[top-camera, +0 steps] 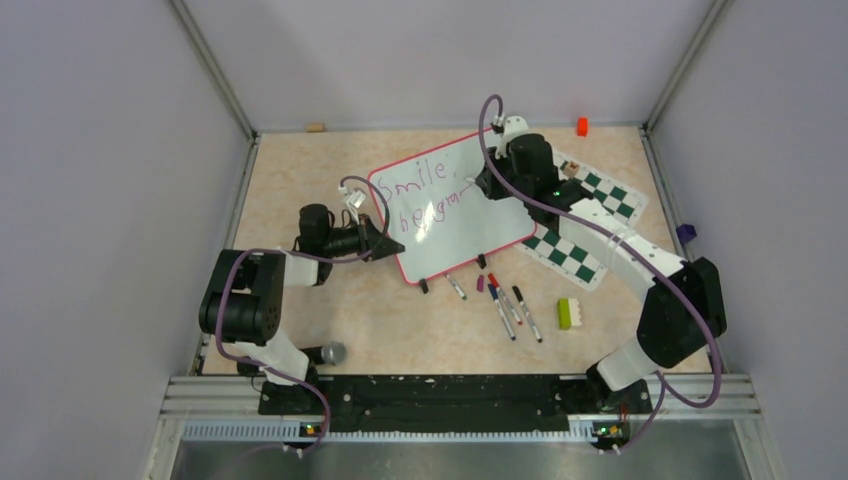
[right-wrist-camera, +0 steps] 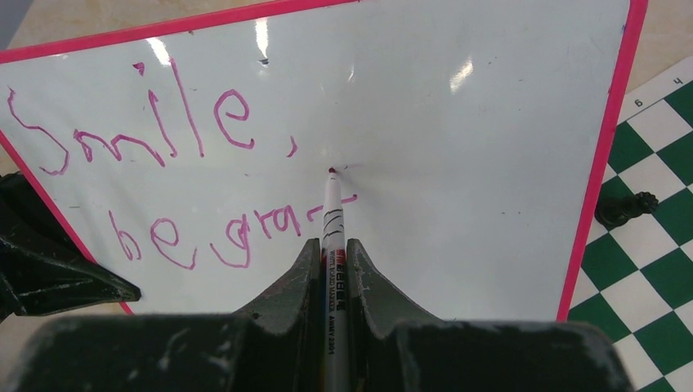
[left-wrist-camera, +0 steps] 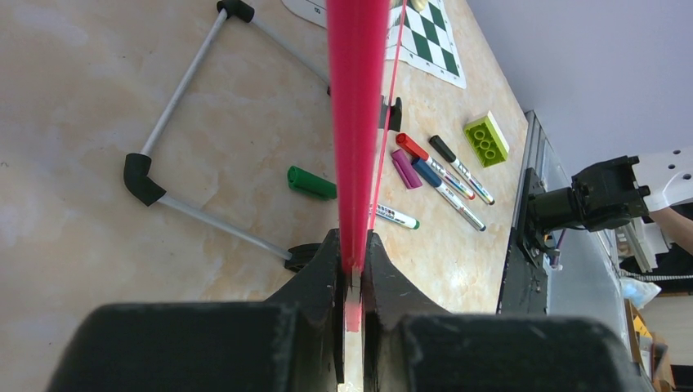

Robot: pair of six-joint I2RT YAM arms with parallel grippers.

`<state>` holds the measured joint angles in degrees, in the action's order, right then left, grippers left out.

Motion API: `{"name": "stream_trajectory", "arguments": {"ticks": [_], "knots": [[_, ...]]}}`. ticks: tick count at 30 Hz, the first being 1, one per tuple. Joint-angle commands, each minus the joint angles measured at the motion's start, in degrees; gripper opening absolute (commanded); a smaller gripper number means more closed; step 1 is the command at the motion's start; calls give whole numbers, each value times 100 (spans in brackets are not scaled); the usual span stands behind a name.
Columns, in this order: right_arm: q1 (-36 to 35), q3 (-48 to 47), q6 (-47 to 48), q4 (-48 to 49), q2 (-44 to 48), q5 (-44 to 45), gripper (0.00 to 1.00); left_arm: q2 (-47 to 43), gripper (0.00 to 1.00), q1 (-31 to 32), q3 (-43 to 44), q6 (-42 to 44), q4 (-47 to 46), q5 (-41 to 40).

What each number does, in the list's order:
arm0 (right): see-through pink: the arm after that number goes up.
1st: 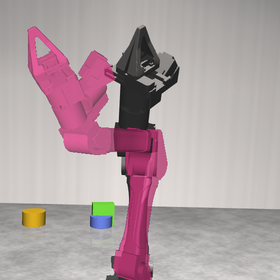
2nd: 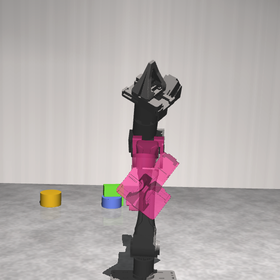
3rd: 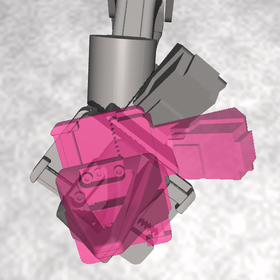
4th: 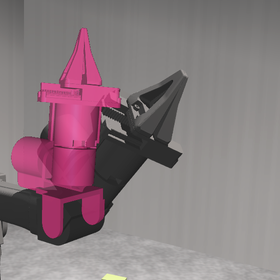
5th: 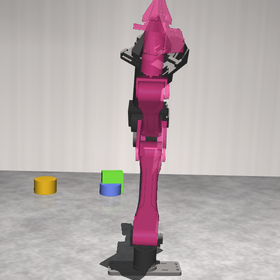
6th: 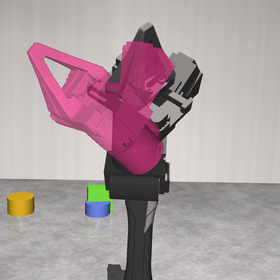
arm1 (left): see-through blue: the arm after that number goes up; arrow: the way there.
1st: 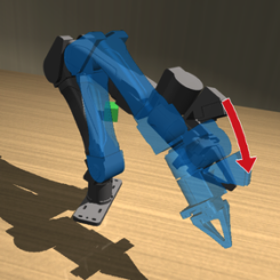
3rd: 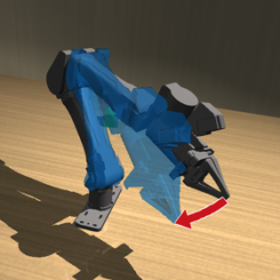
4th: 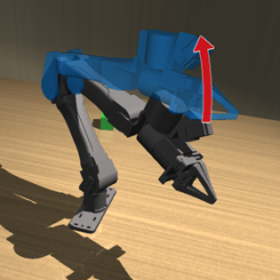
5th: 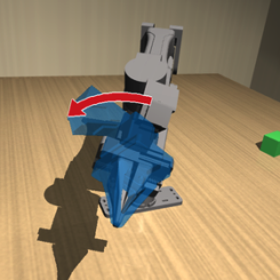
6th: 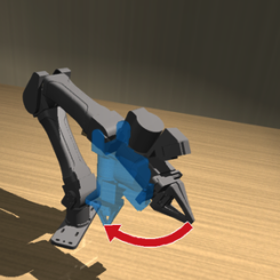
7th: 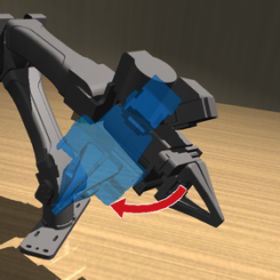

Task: Write a sentence on the whiteboard

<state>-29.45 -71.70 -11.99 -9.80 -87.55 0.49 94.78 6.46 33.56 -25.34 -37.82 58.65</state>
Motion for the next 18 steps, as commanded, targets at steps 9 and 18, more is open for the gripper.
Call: {"name": "stream_trajectory", "arguments": {"ticks": [9,18], "knots": [[26,156,13,-17,168,-30,0,242,0,66,-54,56,706,-425],[27,640,-31,-63,493,-185,0,240,0,66,-56,57,706,-425]]}}
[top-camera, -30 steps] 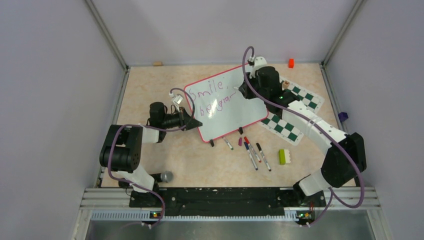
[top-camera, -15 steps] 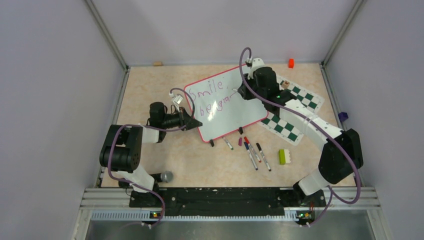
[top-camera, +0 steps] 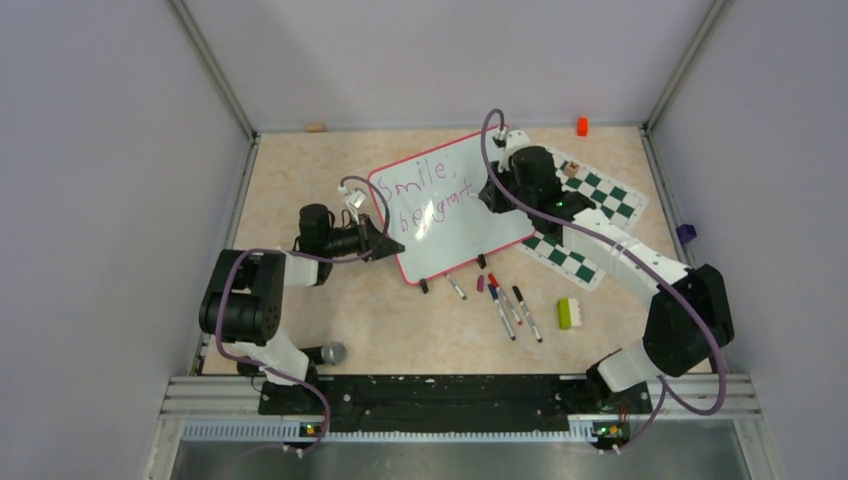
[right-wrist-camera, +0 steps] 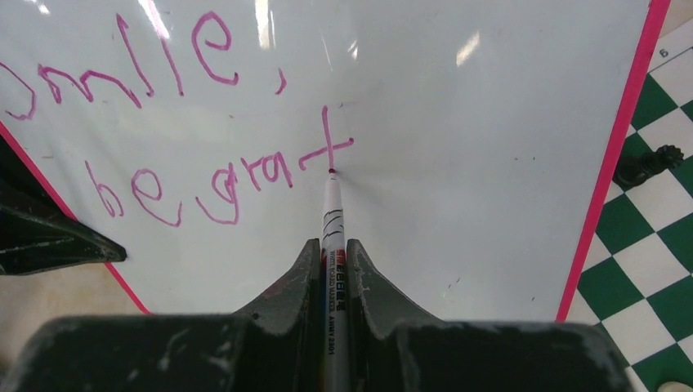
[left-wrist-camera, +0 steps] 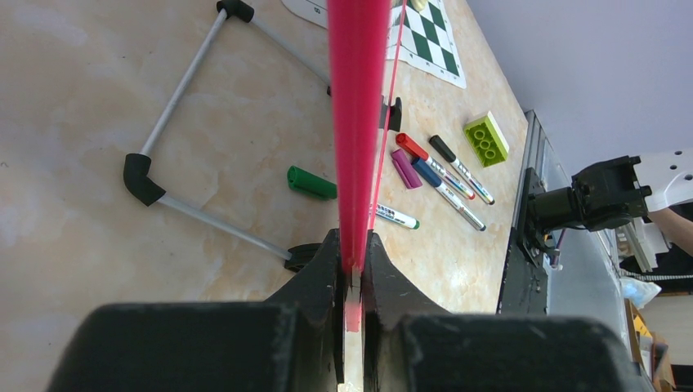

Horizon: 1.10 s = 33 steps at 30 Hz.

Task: Write a sentence on the whiteboard

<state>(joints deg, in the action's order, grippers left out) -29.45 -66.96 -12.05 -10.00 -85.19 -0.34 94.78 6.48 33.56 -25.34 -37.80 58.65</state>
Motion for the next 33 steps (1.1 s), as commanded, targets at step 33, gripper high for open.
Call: {"name": "stream_trajectory", "arguments": {"ticks": [33], "knots": [[26,-338,-20,-234,384,398,0,228,0,64,-60,65,704,-438]]}}
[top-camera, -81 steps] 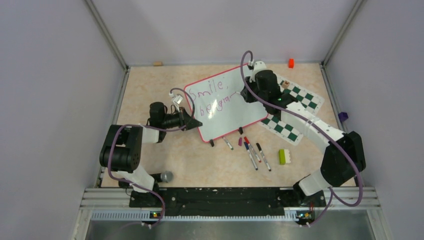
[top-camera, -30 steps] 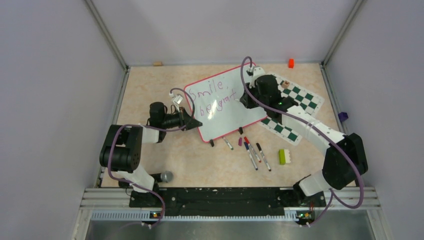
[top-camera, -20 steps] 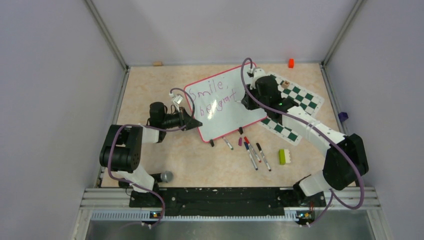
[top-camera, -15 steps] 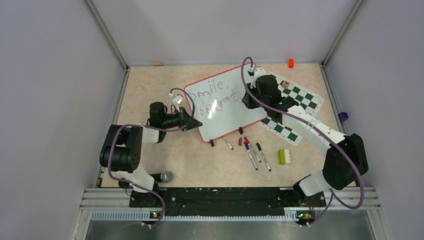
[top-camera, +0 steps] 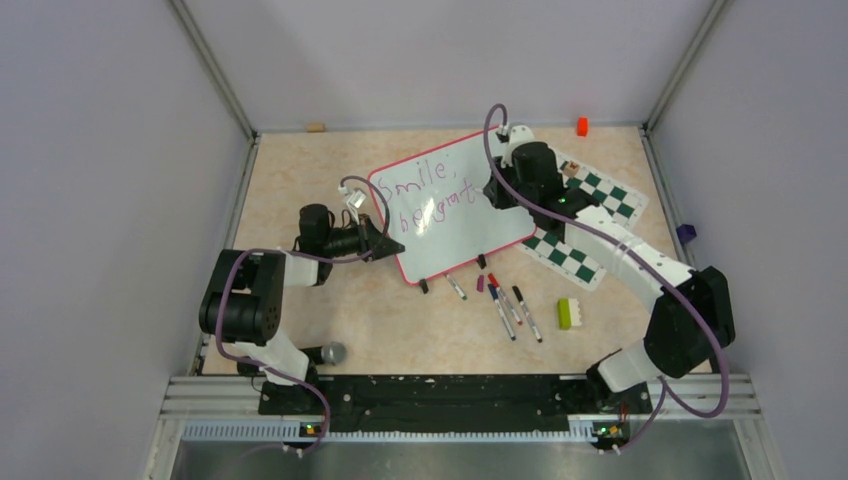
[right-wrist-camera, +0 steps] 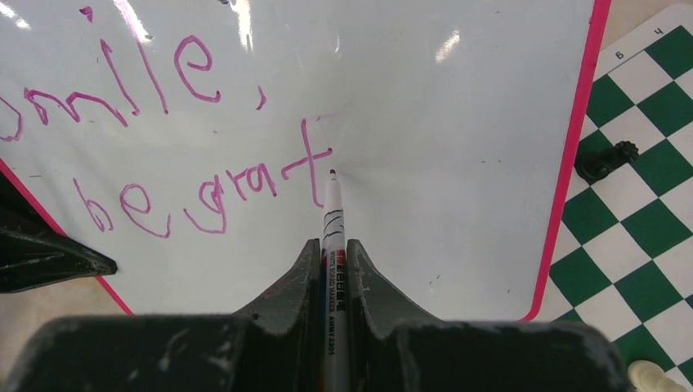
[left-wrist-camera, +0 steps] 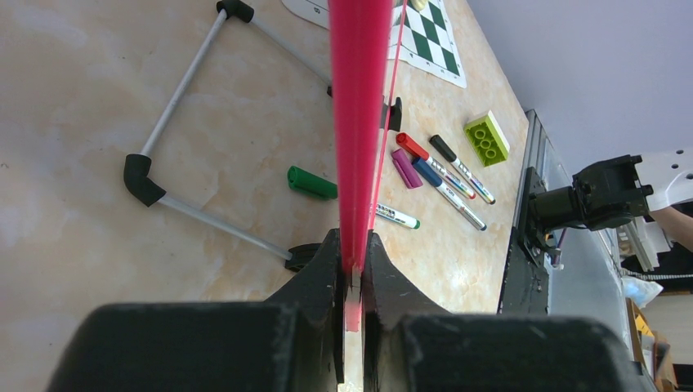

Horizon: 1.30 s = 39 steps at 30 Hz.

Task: Write a sentence on the whiteboard

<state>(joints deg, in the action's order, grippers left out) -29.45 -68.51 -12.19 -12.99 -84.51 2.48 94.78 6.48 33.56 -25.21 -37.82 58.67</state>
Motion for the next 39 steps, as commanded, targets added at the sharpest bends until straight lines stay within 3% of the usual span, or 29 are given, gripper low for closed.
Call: {"name": "stream_trajectory", "arguments": {"ticks": [1,29,39], "knots": [[27,-168,-4,52,335,157,0,231,0,64,-64,51,706,-436],[73,-129,75,106,-168,332,0,228,0,64,-63,51,711,-442],[84,-124,94,27,-180,774,0,242,0,69,-63,51,706,-445]]}}
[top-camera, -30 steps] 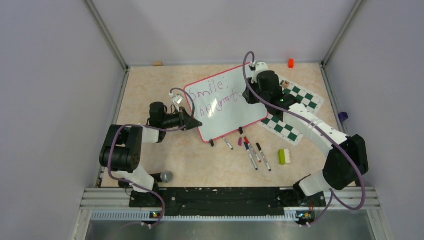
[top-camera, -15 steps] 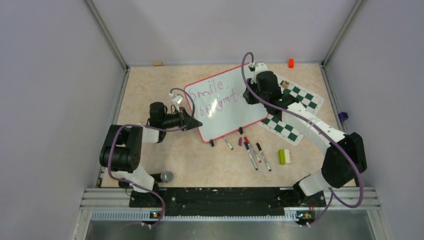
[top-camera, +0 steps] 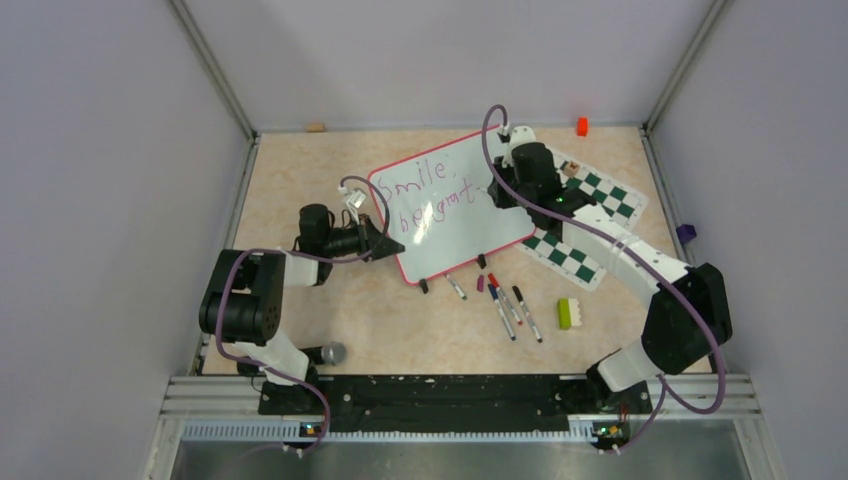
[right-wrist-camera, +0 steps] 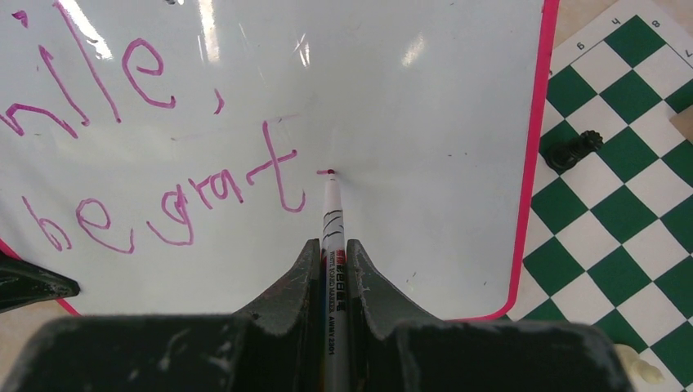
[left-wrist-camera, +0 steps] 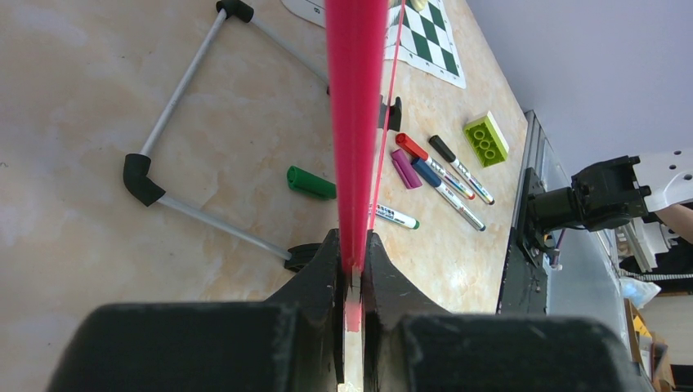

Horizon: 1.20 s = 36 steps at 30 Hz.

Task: Write a sentence on the whiteboard

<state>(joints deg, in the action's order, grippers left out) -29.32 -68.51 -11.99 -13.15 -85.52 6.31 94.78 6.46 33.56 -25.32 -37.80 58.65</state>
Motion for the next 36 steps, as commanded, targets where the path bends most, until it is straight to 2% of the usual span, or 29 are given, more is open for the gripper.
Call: {"name": "stream_trajectory", "arguments": {"ticks": [1,22,36], "knots": [[83,-122,74,42,-88,409,0,240,0,66,-65,62,704,-441],[108,-412,116,121,-248,225,0,237,0,66,-62,62,713,-442],[106,-311,150,161,-247,-418,0,228,0,66,-62,62,722,-445]]}}
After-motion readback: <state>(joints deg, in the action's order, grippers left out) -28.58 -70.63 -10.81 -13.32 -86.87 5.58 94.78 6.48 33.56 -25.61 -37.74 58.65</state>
